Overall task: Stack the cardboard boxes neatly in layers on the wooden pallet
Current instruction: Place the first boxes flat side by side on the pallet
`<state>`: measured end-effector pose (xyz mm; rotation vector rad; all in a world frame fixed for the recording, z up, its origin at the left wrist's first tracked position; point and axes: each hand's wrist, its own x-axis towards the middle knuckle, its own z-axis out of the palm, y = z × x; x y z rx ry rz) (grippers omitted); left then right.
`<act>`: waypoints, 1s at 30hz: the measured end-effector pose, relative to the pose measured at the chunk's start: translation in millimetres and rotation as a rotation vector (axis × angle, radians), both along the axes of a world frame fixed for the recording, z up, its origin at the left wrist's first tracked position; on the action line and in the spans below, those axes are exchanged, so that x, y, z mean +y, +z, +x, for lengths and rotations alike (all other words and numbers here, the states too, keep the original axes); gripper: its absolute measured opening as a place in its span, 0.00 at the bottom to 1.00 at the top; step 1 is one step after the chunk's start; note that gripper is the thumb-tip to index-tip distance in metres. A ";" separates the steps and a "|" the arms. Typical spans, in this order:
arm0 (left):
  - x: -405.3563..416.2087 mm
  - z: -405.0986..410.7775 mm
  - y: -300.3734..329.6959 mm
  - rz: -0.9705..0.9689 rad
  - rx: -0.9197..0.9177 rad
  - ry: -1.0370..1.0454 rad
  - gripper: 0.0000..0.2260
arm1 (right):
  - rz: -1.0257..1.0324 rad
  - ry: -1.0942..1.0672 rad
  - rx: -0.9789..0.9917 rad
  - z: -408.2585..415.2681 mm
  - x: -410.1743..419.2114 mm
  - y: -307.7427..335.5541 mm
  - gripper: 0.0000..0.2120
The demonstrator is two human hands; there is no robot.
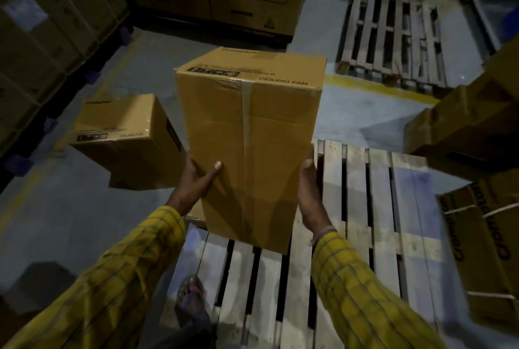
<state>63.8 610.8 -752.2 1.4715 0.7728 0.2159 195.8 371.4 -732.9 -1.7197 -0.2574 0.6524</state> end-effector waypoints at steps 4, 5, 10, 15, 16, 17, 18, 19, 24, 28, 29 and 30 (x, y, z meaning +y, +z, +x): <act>-16.0 15.2 13.0 0.056 -0.047 -0.014 0.30 | -0.009 -0.080 0.004 8.4 -17.1 8.2 0.36; -19.7 20.9 19.0 0.085 -0.060 -0.035 0.30 | -0.010 -0.107 -0.005 15.1 -22.6 15.8 0.36; -54.4 50.6 48.8 0.176 -0.115 -0.089 0.26 | 0.005 -0.211 -0.079 75.3 -55.8 51.3 0.31; -88.6 73.8 58.2 0.143 -0.163 -0.110 0.24 | -0.038 -0.194 -0.224 112.4 -83.7 63.3 0.27; -92.6 78.3 57.4 0.141 -0.156 -0.115 0.24 | -0.059 -0.185 -0.243 116.2 -87.1 61.0 0.27; -97.0 84.5 56.0 0.143 -0.154 -0.126 0.25 | -0.085 -0.178 -0.260 121.1 -91.9 57.6 0.27; -99.6 91.2 52.6 0.149 -0.153 -0.143 0.25 | -0.106 -0.179 -0.267 126.6 -95.5 52.2 0.28; -100.5 99.4 47.3 0.157 -0.153 -0.164 0.25 | -0.123 -0.187 -0.263 133.4 -98.6 45.3 0.28; -98.1 147.1 2.0 0.160 -0.149 -0.230 0.26 | -0.235 -0.276 -0.252 172.5 -103.1 0.9 0.24; -101.0 180.8 -48.3 0.141 -0.126 -0.268 0.27 | -0.356 -0.337 -0.283 211.2 -101.9 -45.6 0.24; -101.1 188.3 -62.8 0.142 -0.121 -0.282 0.28 | -0.377 -0.341 -0.288 219.7 -103.0 -58.2 0.25; -100.0 195.1 -78.7 0.145 -0.113 -0.294 0.29 | -0.391 -0.337 -0.290 227.0 -104.4 -71.2 0.26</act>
